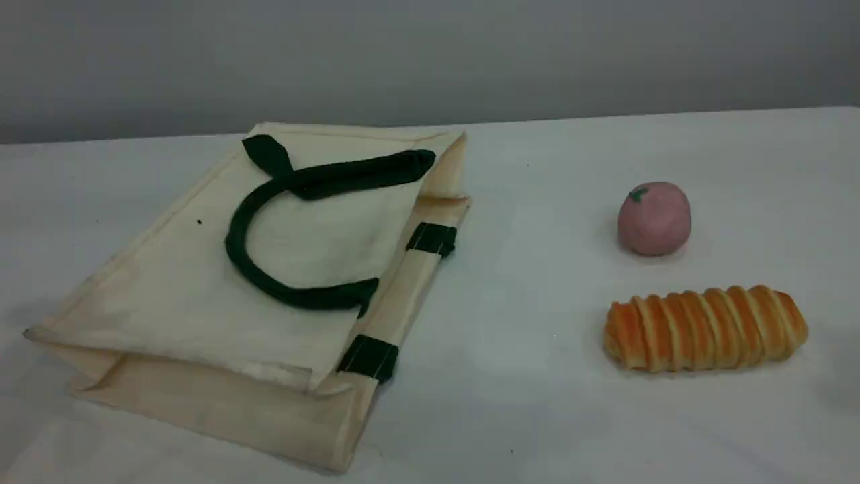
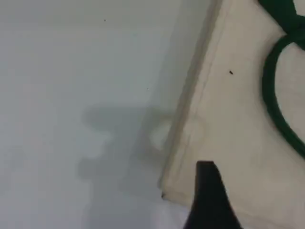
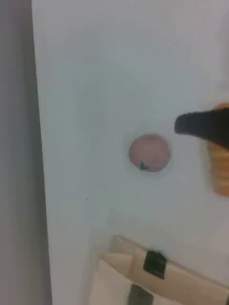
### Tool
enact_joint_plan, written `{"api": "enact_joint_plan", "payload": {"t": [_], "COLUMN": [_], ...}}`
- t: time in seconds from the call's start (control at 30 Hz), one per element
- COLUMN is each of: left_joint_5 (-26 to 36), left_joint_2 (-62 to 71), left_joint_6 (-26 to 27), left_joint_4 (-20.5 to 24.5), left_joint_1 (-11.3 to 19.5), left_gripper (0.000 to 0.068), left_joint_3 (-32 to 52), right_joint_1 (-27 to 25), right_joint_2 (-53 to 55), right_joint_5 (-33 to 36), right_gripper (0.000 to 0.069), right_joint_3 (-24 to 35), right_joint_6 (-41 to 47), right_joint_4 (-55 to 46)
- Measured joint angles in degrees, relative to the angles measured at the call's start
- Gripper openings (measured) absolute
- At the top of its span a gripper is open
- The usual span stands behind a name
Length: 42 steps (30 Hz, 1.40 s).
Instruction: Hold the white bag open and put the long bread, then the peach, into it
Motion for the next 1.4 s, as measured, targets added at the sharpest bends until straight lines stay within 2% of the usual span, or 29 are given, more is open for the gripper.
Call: {"api": "enact_joint_plan", "payload": {"t": [0.37,0.77,1.0,1.4], "left_joint_5": [-3.43,-8.32,-9.86,-14.62], "left_joint_2": [14.99,28.70,35.19,39.25], "left_joint_6": [-0.12,-0.38,-0.38,-0.38], "left_joint_4": [0.47,0.30,-2.14,-2.24], "left_joint_1": [-3.81,-9.64,-12.95,-13.41], "left_gripper": [0.0414,0.0414,0.0414,0.0414], "left_joint_3": [-5.49,-10.51,-13.61,-14.30], "right_joint_1": [0.00,0.00,0.00,0.00], "right_joint_2": [1.88,3.85,5.08,5.43], "right_joint_5": [-2.94,-3.21,-3.26,-3.08], "right_gripper": [0.0566,0.0566,0.0566,0.0566], "right_joint_3": [0.00,0.00,0.00,0.07], "right_joint_6": [0.00,0.00,0.00,0.00], "right_joint_4": [0.00,0.00,0.00,-0.04]}}
